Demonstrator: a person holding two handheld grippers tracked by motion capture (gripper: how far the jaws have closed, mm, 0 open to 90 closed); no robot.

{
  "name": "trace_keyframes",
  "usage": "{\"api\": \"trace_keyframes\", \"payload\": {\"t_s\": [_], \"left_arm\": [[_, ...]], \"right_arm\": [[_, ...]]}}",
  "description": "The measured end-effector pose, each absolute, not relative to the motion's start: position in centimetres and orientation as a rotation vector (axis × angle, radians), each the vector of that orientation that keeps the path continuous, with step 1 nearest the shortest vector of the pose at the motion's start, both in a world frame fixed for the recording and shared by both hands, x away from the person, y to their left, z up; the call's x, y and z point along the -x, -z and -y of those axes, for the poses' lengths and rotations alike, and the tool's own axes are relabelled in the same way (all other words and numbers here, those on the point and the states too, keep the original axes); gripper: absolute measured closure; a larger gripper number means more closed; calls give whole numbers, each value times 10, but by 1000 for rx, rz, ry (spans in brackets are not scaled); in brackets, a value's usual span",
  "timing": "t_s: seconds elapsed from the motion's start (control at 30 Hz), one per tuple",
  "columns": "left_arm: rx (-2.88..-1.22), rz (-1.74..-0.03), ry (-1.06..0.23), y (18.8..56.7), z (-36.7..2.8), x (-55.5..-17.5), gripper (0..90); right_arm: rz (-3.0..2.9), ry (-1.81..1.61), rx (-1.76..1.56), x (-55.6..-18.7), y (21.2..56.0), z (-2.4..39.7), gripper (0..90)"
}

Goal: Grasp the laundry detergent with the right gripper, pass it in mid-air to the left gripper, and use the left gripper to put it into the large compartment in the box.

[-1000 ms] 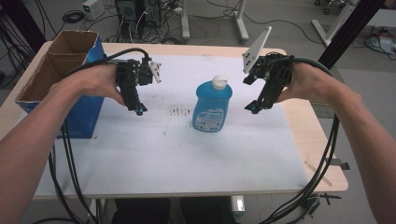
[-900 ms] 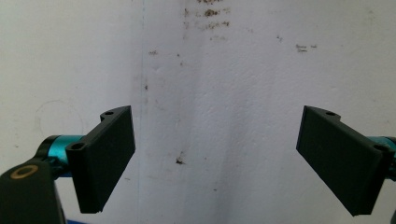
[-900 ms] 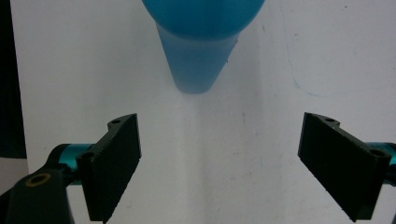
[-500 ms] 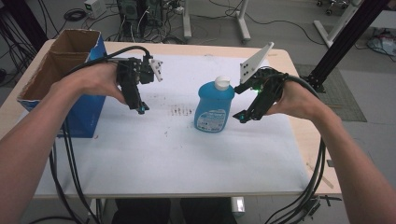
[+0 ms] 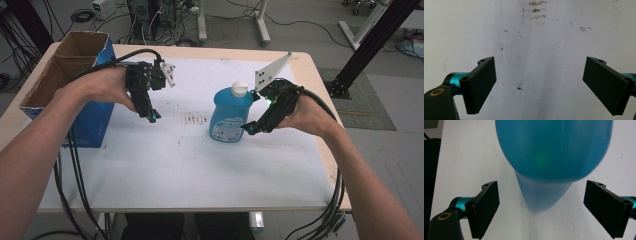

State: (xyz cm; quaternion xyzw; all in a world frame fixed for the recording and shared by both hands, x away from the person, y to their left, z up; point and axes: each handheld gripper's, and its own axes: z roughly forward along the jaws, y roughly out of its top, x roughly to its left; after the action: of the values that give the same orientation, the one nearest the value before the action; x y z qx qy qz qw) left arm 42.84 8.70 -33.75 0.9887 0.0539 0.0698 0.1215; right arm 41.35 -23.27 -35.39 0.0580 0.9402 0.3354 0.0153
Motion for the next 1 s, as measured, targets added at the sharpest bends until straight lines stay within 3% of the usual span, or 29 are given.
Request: {"api": "trace_keyframes", "payload": {"t_s": [1.0], "left_arm": [[-2877, -162, -193, 339, -89, -426, 116]], "right_arm": [[-2847, -1275, -228, -416, 375, 220, 127]]}}
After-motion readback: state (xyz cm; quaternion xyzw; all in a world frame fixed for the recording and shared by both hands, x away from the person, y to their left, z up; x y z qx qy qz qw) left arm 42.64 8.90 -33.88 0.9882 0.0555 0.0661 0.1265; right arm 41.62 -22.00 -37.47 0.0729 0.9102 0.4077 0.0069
